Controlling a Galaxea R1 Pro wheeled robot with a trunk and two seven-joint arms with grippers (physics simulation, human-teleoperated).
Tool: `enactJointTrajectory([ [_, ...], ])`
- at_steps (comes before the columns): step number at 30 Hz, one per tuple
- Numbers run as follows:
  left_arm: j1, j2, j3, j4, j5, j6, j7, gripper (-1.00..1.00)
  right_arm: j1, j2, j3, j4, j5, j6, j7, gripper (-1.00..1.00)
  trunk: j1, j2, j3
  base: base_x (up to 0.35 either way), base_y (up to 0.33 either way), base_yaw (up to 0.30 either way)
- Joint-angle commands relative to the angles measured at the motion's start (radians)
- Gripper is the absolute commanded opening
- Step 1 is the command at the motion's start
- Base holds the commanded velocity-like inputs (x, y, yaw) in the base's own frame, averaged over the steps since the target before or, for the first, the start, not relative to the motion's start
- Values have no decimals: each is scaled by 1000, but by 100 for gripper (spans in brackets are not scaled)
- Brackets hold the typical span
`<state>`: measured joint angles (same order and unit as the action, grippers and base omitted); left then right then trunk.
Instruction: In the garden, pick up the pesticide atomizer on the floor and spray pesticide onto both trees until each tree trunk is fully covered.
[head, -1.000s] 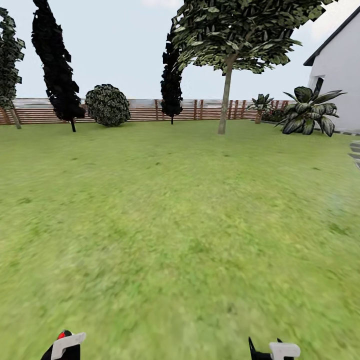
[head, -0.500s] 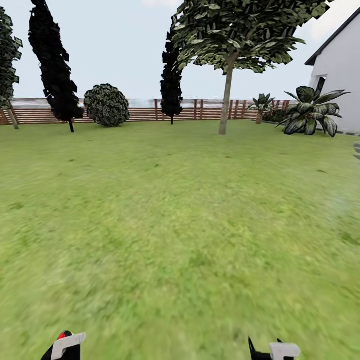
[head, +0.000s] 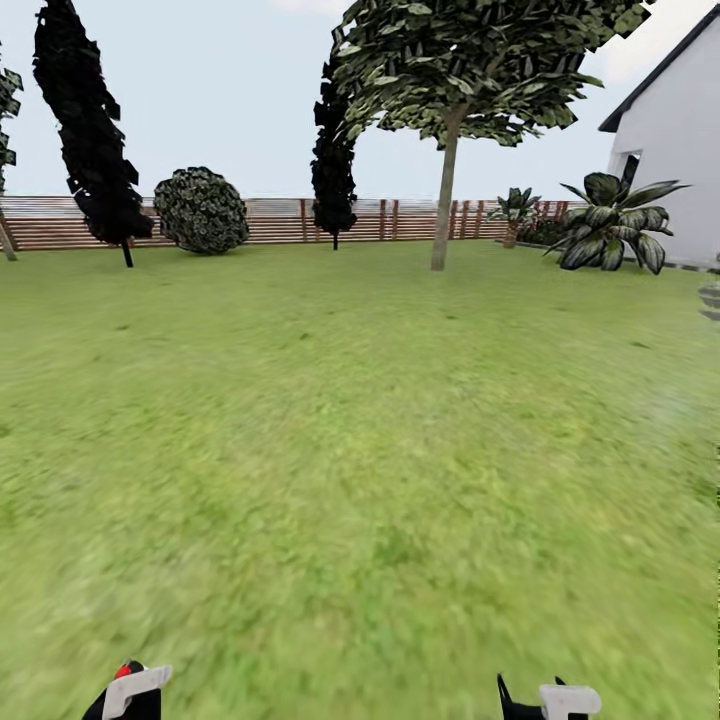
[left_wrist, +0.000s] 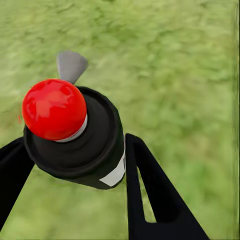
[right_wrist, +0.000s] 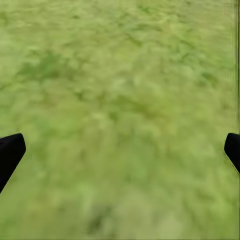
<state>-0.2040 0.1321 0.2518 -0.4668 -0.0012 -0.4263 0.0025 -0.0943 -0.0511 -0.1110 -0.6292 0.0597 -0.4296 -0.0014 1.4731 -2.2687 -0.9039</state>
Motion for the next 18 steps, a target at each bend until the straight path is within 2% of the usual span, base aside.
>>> enactJointTrajectory([
  [1,0,0,1,0,0,-3,1,-100,-1,0,-3,1,6,-3,0,100,0,0,-1,338,0,-246],
  [18,0,0,1,0,0,-4,1,-100,-1,0,-3,0,6,-3,0,100,0,0,2,338,0,-248],
])
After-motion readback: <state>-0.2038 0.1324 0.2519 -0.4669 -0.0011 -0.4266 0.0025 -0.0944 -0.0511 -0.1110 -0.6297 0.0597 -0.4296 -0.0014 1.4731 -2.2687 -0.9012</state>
